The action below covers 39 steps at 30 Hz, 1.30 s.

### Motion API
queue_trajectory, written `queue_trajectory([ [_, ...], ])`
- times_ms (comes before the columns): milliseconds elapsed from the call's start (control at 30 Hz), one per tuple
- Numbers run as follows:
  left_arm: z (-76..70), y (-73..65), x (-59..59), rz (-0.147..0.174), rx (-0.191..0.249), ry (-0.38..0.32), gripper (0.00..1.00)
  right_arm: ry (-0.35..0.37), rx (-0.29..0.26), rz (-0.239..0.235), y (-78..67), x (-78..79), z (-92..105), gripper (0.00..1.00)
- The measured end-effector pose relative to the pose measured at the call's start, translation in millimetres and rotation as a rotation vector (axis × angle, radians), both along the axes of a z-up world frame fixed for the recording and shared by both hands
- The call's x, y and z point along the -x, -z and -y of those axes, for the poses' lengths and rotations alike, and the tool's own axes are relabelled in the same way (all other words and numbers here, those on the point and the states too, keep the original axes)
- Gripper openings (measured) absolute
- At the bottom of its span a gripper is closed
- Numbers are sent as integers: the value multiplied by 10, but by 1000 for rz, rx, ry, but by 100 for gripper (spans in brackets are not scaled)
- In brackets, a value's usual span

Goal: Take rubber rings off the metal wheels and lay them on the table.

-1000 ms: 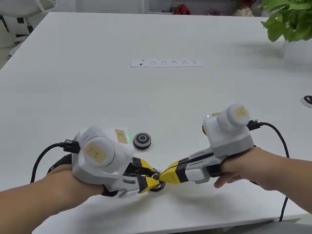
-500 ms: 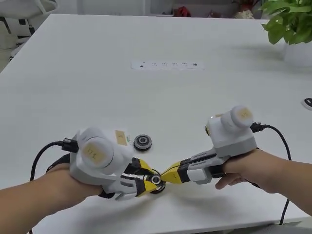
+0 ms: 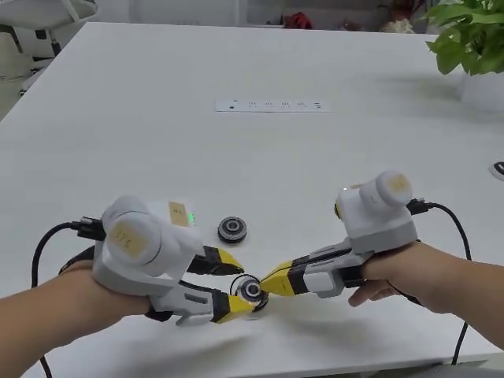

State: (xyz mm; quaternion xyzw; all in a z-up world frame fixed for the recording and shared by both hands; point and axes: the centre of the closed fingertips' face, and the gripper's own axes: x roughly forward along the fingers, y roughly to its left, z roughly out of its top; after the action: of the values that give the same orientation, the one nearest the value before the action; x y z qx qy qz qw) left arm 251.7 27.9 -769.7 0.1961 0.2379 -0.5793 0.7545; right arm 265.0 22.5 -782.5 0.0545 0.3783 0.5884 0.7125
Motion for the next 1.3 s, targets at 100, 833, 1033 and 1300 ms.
queue_trajectory([
  [100,-22,-23,6,-3,10,-8,34,-2,-7,-1,-22,2,-20,0],
  [833,-389,-210,-19,-3,59,-86,51,-13,-74,-4,-237,7,-211,0],
  [1033,-511,-225,-9,-6,61,-114,54,-12,-83,-2,-256,-13,-312,0],
  [1300,-679,-201,-3,-18,62,-159,56,-21,-68,6,-185,8,-435,0],
])
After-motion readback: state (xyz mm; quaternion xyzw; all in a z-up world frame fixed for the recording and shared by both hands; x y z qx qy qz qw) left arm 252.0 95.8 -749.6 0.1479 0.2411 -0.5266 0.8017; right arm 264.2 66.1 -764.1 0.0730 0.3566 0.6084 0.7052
